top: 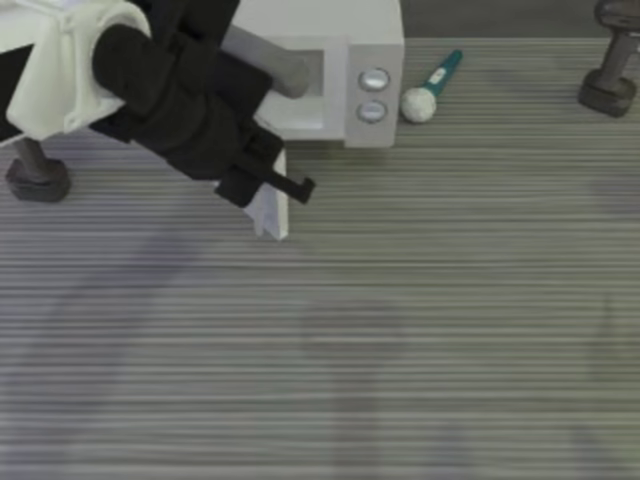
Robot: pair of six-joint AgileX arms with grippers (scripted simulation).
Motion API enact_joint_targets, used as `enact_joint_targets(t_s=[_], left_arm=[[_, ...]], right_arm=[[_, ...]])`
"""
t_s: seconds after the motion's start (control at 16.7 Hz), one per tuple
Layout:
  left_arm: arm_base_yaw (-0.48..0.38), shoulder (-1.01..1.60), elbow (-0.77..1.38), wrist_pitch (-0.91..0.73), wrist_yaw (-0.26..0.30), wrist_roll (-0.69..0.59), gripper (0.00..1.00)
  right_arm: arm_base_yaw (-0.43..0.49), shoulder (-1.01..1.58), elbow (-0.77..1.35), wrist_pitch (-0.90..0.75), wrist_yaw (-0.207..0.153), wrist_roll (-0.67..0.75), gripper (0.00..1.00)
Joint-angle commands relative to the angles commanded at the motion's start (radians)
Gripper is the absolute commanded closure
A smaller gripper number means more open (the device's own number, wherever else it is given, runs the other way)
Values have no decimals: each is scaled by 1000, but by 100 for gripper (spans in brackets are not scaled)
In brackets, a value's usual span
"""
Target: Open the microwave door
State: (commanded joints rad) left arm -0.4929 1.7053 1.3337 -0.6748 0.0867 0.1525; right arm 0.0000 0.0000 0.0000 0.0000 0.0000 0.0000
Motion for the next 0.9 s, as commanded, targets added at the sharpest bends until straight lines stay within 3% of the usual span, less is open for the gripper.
enact_joint_targets(t_s=[0.6,0.9], left_arm=[[0,0,0,0,0,0,100],[12,-12,-12,-2,27,39,100]], right_arm=[[0,0,0,0,0,0,0],[0,0,0,0,0,0,0]])
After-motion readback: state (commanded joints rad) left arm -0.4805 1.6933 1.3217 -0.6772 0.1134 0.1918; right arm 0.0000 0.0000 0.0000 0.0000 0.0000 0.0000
